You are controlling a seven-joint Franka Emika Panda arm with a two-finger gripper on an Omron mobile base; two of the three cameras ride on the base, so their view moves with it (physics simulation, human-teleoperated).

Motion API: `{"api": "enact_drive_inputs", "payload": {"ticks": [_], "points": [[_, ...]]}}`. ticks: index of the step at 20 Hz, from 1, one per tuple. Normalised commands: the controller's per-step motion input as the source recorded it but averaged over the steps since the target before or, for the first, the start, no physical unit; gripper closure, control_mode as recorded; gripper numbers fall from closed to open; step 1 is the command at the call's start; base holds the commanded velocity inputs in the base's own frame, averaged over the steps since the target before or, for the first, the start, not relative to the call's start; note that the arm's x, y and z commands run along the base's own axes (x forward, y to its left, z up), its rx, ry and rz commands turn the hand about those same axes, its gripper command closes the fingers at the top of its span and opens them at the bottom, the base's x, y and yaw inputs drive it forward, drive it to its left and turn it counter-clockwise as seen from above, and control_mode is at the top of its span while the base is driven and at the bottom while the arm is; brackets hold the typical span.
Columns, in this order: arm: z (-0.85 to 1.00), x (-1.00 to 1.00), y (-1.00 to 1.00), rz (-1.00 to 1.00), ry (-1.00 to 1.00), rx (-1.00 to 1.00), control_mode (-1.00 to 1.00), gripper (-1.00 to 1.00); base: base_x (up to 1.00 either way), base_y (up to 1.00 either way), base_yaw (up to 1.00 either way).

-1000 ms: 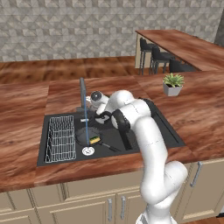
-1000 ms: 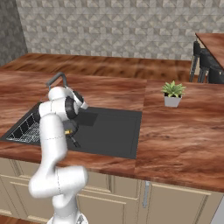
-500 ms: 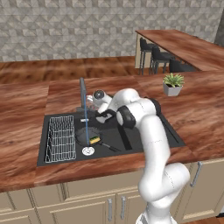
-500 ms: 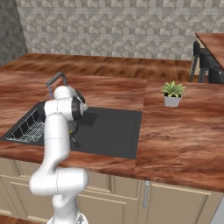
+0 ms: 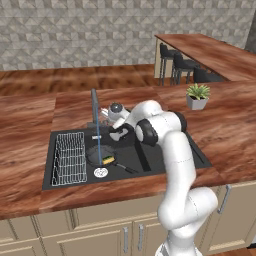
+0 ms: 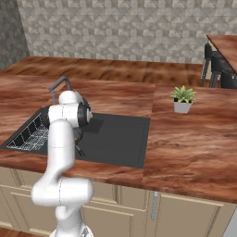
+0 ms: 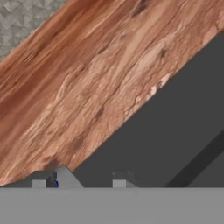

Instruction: Pick the pan and sponge and place them into the sink. Then turn on the water.

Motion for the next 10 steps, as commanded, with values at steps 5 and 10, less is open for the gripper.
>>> {"api": "enact_drive_inputs", "payload": {"ticks": [5,10], "points": [[0.29,-0.17,-0.41,0.03,-0.04,0.08,-1.00,1.00,0.00,0.00,0.00],[0.32,-0.18,-0.42,0.03,-0.04,0.08,-1.00,1.00,0.00,0.00,0.00]]}}
